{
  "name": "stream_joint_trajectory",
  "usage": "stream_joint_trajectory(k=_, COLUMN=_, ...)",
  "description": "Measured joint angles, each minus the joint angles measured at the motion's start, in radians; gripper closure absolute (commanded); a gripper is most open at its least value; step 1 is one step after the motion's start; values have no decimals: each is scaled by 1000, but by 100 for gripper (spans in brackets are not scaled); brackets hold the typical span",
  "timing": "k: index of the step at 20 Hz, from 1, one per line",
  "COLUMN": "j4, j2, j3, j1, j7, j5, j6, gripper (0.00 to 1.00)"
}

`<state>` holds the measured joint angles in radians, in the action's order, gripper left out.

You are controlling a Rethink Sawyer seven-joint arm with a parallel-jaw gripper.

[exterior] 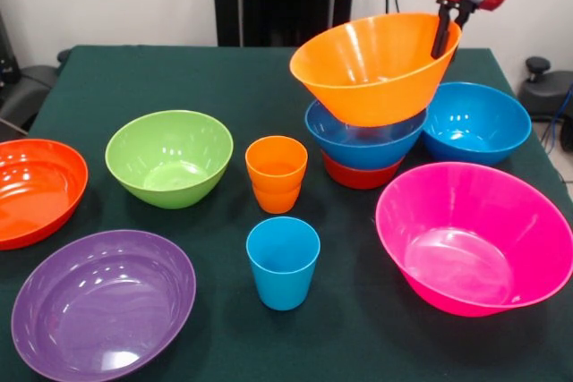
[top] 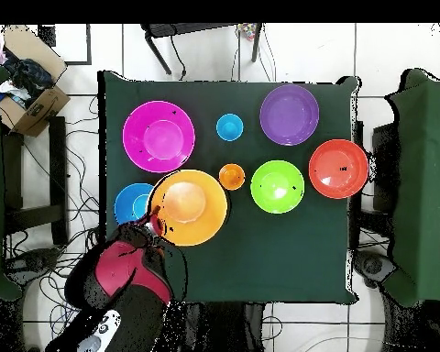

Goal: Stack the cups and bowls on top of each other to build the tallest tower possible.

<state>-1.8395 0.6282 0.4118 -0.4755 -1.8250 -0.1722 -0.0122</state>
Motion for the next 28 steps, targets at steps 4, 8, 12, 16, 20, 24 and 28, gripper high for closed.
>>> stream_joint_trajectory(k=4, j4=21, j2=0, j3=8, j1=-1, j7=0, j5=13, j6=0, gripper=100)
stream_joint_trajectory(k=8, j4=33, j2=0, j3=8, j1=4, j7=0, j5=15, j6=0, gripper=100)
stream_joint_trajectory(k=12, j4=34, j2=0, j3=8, j1=10, j7=0, j5=15, j6=0, gripper=100)
stream_joint_trajectory(k=16, j4=34, j2=-1, j3=9, j1=19, j7=0, j5=15, j6=0, gripper=100)
stream_joint_trajectory(k=20, j4=34, j2=-11, j3=9, j1=26, j7=0, j5=15, j6=0, gripper=100)
stream_joint_trajectory(k=24, j4=34, j2=-28, j3=8, j1=26, j7=0, j5=15, j6=0, gripper=100)
stream_joint_trajectory(k=28, j4=34, j2=-43, j3=8, j1=26, j7=0, j5=15, j6=0, gripper=100)
